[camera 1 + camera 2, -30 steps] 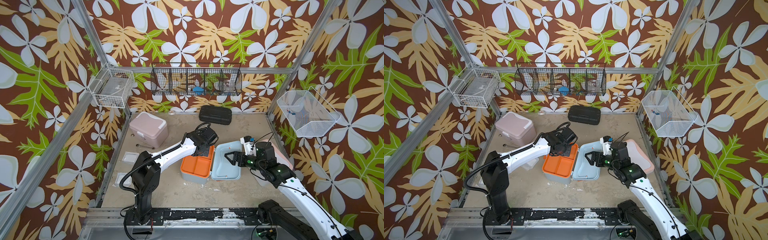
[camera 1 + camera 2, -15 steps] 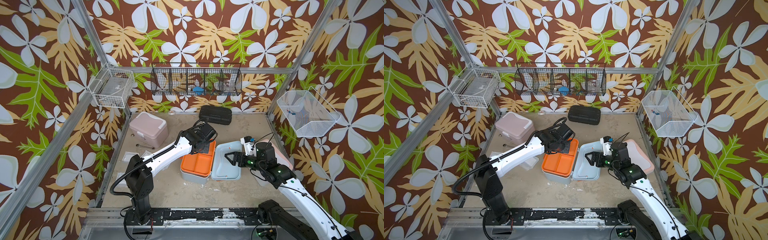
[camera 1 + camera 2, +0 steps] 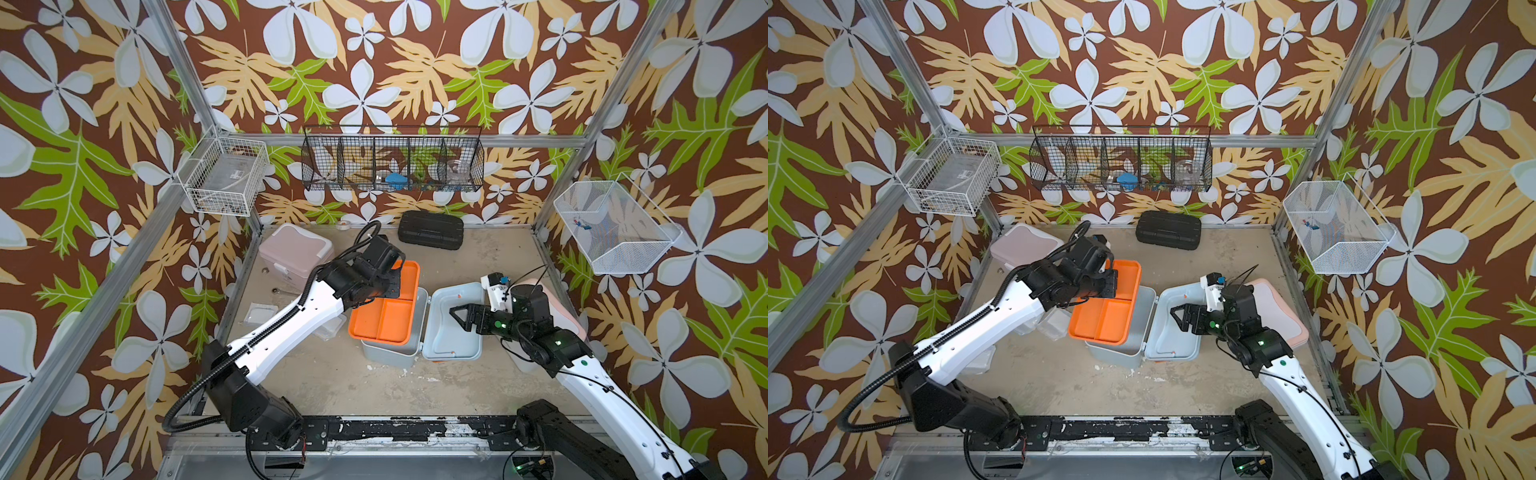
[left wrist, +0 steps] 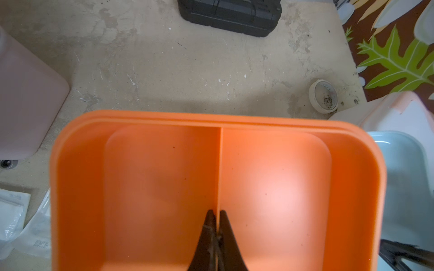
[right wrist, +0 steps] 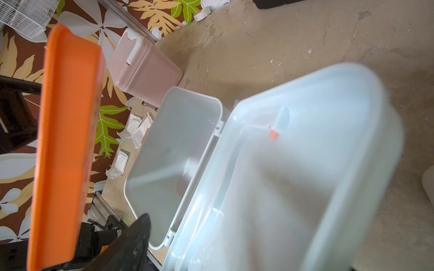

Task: Open first aid kits and take out gauze
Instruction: Pick up the compartment layer from the first aid kit, then place the compartment layer in the first aid kit.

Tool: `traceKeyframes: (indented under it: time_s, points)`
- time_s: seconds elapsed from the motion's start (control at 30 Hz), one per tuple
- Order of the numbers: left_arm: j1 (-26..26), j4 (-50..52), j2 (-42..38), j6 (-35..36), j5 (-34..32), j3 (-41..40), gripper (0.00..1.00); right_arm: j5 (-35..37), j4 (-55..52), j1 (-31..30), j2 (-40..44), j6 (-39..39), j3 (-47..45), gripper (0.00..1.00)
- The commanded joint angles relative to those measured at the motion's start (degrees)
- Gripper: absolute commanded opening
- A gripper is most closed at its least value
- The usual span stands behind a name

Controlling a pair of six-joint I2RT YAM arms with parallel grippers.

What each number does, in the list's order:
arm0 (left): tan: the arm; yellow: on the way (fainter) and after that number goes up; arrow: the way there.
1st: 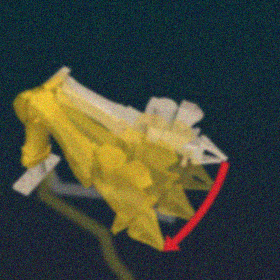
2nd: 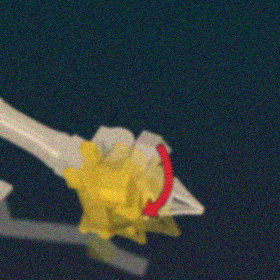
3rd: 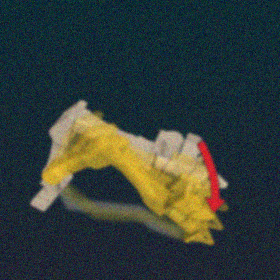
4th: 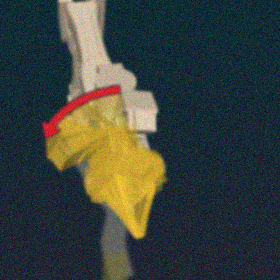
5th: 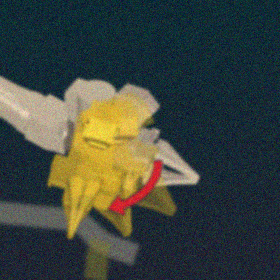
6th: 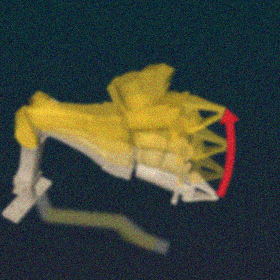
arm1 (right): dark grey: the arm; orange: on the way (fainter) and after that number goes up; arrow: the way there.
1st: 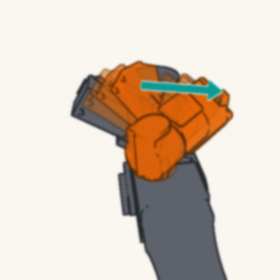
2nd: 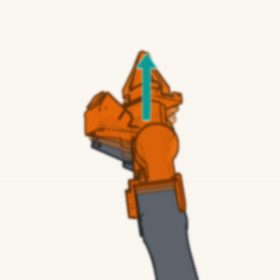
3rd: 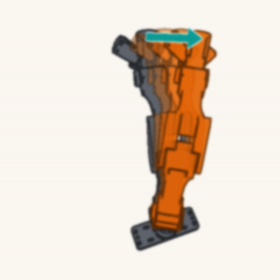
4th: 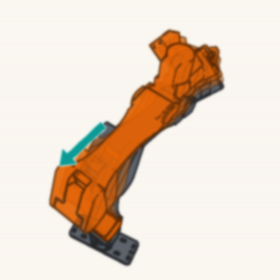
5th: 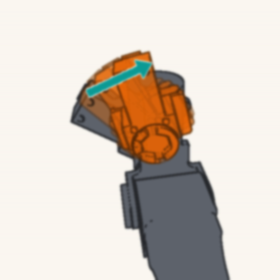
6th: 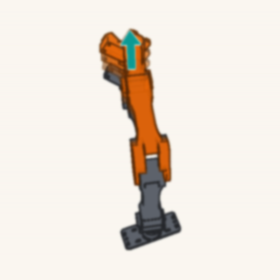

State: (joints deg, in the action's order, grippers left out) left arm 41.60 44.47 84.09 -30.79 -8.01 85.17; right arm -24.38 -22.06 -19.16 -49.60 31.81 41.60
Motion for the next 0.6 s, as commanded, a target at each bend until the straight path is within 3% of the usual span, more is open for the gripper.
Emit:
traceKeyframes:
  time_s: [0.0, 0.27, 0.57]
  points:
    - [-3.4, -4.1, -3.9, 1.0, 4.1, -2.7, 0.00, 0.7, 0.1, 0.0, -0.1, -0.5, 0.6, 0.88]
    - [-23.2, -11.7, -16.4, -0.4, 18.8, -14.8, 0.00, 1.3, -1.0, 0.0, -0.1, -0.6, 1.6, 0.88]
    - [-43.5, -21.0, -23.6, -5.5, 34.7, -29.0, 0.00, 2.0, -1.5, 0.0, 0.0, -0.6, 1.3, 0.88]
